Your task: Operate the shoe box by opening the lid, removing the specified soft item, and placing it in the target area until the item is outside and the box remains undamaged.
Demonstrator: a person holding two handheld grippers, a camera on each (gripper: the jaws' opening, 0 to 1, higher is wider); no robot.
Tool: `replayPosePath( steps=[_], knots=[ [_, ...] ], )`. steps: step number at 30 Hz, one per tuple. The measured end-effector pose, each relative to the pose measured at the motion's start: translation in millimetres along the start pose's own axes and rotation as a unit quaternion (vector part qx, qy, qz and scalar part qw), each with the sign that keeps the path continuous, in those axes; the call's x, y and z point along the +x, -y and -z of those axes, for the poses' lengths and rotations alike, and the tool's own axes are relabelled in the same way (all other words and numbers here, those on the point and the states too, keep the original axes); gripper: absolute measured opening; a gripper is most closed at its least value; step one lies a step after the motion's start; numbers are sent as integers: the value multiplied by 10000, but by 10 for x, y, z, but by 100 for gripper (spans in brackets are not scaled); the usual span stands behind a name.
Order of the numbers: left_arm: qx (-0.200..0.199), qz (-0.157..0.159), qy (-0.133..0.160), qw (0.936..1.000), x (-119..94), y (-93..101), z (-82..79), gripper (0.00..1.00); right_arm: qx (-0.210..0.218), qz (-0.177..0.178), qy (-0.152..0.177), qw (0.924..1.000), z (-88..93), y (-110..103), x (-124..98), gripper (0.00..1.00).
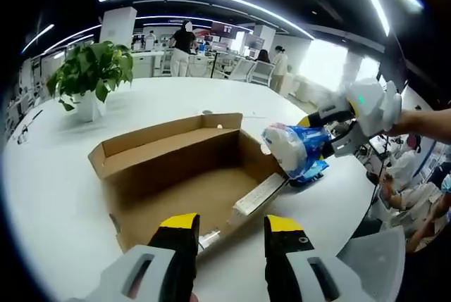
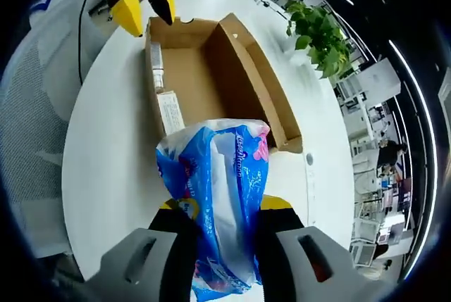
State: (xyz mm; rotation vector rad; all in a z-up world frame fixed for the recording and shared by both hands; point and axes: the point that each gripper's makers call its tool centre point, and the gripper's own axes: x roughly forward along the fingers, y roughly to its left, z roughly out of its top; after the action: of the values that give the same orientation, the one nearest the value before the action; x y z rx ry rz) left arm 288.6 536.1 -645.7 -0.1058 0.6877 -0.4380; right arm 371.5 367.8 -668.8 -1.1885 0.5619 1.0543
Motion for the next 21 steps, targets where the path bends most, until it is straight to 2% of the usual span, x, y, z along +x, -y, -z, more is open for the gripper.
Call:
replayPosePath(
  steps=[11,21],
  knots=[
    [114,68,-24,9999,27,111,-38,37,287,78,-184,9994,386,-117,-161,28],
    [197,123,-65,9997,57,237,-43,37,633,186,-469,9967,871,-246,-362,28]
  ],
)
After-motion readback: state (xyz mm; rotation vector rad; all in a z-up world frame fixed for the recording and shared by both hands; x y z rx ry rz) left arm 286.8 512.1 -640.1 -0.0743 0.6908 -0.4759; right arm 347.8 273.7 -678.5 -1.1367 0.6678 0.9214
